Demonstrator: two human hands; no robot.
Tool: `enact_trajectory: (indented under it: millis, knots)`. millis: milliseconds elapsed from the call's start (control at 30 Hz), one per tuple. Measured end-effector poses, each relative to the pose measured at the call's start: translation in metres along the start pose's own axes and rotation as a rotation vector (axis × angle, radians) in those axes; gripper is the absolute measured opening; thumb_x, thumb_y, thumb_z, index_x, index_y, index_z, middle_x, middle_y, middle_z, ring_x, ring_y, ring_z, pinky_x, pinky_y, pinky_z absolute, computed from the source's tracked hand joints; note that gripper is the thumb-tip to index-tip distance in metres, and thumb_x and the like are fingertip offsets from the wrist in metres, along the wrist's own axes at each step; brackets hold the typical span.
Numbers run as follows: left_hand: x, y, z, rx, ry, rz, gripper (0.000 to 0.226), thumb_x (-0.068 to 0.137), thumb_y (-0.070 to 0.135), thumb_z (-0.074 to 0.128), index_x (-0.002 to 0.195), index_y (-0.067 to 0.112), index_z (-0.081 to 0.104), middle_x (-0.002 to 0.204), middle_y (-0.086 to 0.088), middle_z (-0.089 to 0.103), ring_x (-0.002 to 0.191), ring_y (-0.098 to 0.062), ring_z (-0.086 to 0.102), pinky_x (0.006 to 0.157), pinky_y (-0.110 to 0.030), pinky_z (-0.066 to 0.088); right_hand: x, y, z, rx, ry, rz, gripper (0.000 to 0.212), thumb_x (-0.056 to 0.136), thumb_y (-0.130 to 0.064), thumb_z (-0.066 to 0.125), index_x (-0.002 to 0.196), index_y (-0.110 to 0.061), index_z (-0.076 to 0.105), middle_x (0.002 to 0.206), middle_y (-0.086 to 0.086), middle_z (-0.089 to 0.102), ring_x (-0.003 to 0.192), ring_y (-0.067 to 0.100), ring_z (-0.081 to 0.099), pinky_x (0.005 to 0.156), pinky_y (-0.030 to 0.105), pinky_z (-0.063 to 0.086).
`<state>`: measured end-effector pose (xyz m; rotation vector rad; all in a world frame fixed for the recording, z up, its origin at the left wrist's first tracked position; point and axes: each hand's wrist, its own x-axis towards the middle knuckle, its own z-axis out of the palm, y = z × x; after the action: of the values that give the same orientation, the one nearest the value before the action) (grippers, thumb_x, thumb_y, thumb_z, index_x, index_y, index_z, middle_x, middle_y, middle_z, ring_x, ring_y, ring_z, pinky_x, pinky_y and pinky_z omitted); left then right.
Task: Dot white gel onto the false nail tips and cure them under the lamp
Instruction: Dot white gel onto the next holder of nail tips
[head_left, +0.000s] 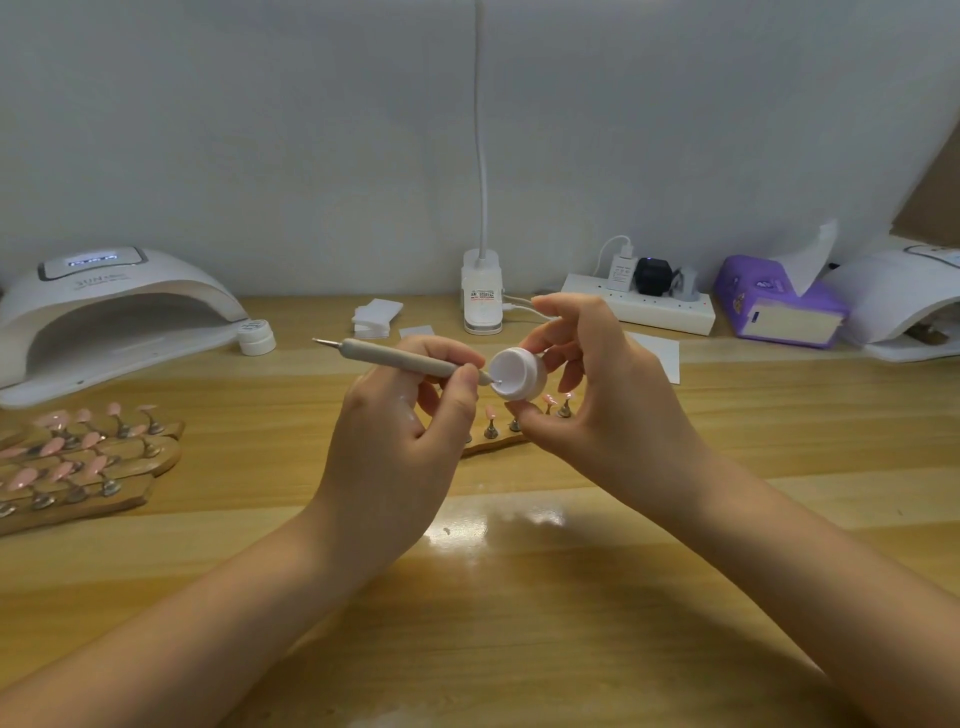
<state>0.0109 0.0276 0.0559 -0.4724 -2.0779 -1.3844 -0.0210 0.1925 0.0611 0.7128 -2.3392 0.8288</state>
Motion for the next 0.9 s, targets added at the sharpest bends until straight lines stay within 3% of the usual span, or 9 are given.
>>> enact_trajectory:
  millis: [200,733,900]
  knots:
    - [-0.0003,-0.0006,0.0001,0.015,-0.009,0.002,0.008,0.089,0.027,0.052,0.090,0.031,0.059,0.079,0.009,0.063,0.078,-0.011,0.061,0.063,-0.015,0.047,-0.0009,-0.0021,0.0007,0.006,0.001,-0.009,0.075,0.071,-0.018,0.084,0.132,-0.013,0.040,0.100,-0.012,0.052,0.082,-0.008,0.051,0.078,0.004,0.043]
    - [-0.0010,-0.0036,0.0012,0.030,-0.010,-0.003,0.008,0.090,0.028,0.053,0.091,0.029,0.061,0.077,0.008,0.063,0.077,-0.014,0.060,0.065,-0.029,0.049,-0.0013,-0.0035,0.0017,0.011,-0.008,-0.013,0.074,0.071,-0.021,0.084,0.131,-0.013,0.041,0.099,-0.012,0.053,0.080,-0.008,0.050,0.076,0.003,0.043]
    - [-0.0009,-0.0033,0.0010,0.029,-0.006,-0.013,0.008,0.090,0.029,0.052,0.090,0.032,0.059,0.079,0.008,0.063,0.078,-0.012,0.061,0.065,-0.025,0.050,-0.0024,-0.0039,0.0024,0.008,-0.013,-0.014,0.074,0.071,-0.022,0.084,0.131,-0.014,0.040,0.102,-0.009,0.056,0.078,-0.002,0.051,0.076,0.005,0.044]
